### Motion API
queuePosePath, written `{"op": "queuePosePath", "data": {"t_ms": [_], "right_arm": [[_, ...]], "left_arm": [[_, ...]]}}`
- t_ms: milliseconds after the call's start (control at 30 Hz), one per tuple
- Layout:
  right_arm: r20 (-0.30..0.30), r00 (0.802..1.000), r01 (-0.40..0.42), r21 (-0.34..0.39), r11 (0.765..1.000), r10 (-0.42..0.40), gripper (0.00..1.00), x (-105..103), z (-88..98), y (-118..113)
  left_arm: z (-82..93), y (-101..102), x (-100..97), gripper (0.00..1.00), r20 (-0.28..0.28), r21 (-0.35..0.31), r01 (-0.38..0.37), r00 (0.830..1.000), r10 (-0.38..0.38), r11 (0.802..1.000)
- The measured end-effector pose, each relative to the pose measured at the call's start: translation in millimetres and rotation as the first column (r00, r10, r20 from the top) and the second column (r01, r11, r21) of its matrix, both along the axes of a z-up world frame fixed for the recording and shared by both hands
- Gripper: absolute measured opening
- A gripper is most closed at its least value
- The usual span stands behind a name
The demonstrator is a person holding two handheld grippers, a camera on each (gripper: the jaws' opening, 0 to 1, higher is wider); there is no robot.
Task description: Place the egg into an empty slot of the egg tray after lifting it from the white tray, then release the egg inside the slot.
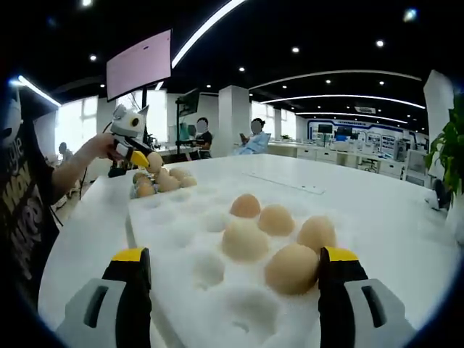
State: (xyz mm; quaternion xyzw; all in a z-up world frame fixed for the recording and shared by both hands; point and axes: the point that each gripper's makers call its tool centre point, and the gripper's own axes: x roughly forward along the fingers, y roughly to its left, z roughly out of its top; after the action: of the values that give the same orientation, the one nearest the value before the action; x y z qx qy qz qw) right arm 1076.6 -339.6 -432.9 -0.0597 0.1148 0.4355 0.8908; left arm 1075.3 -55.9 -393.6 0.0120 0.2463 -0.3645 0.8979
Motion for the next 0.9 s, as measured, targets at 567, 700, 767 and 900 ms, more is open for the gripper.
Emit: {"op": "queuePosePath", "data": {"t_ms": [567, 700, 767, 900], "right_arm": [[0.001, 1.0, 0.001, 0.001, 1.0, -0.001, 1.0, -0.8, 0.0, 1.7], [0.001, 1.0, 0.001, 0.001, 1.0, -0.001, 1.0, -1.1, -0.1, 1.5], [0.001, 1.0, 0.001, 0.001, 1.0, -0.001, 1.0, -1.2, 0.0, 1.6], [0.001, 1.0, 0.002, 0.002, 1.0, -0.002, 1.0, -1.7, 0.0, 1.8]], "left_arm": [[-12.5, 52.0, -9.7, 0.33, -0.021, 0.033, -0.103, 0.994, 0.103, 0.994], [-13.9, 64.6, -12.1, 0.33, -0.022, 0.043, -0.131, 0.991, 0.132, 0.99], [-16.7, 70.3, -15.0, 0.33, -0.027, 0.053, -0.14, 0.989, 0.142, 0.989], [-23.0, 80.5, -21.8, 0.33, -0.042, 0.07, -0.152, 0.987, 0.155, 0.986]]}}
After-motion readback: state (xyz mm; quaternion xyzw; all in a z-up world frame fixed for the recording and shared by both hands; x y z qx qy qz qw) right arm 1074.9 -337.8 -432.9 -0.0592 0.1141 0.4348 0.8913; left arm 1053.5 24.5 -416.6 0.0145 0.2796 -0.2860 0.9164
